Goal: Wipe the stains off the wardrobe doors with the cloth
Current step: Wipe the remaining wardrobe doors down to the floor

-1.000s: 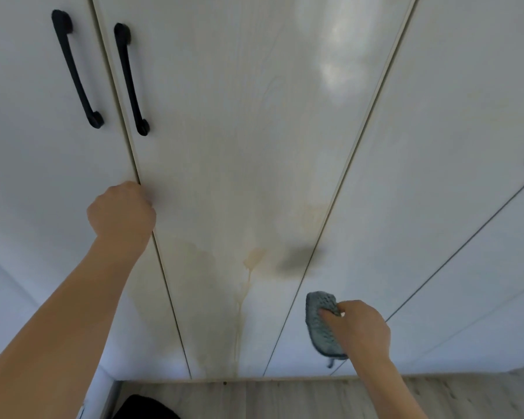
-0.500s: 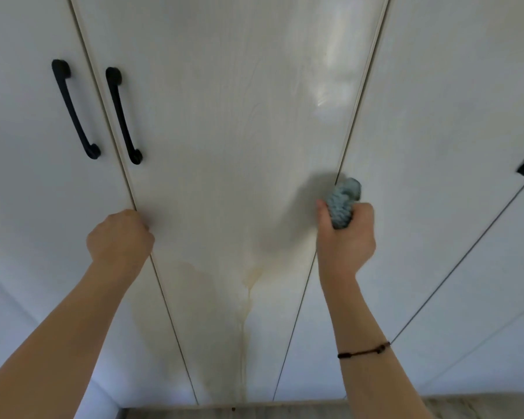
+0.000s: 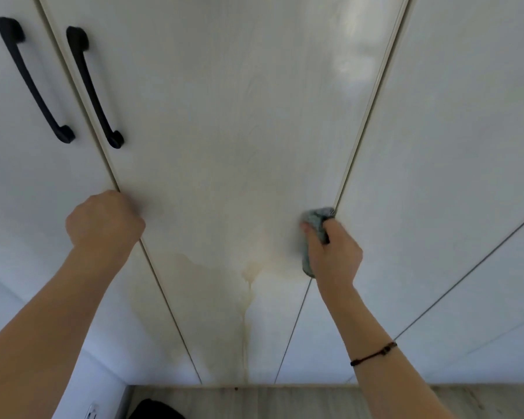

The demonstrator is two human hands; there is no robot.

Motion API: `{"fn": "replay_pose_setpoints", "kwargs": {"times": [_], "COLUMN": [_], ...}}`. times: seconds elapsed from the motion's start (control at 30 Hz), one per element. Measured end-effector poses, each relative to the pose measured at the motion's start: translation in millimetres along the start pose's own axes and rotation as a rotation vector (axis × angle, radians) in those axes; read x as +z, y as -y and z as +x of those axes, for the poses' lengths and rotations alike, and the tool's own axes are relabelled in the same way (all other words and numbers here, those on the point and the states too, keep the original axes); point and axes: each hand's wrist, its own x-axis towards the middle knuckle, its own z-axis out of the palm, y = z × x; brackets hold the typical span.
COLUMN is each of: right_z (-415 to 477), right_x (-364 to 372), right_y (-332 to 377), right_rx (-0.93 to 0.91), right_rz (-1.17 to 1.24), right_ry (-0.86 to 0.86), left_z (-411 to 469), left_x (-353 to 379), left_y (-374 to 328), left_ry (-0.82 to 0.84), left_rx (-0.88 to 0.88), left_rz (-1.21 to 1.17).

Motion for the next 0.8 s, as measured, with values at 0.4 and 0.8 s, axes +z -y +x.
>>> {"fn": "replay_pose_setpoints", "kwargs": {"times": [0.4,0.8], "right_z": [-58,30], "right_x": [31,35], "right_y": [-50,21], "right_rx": [-0.013,-0.509], "right_rz": [-0.249,-0.032], "right_ry": [0.195,-0.356], "left_z": [-4,-1], "left_x": [1,7], "left_y": [-2,0], "left_ry": [-0.035,-0.025], "left_rx": [0.003,-0.010], "left_rz": [-0.030,-0.063]}}
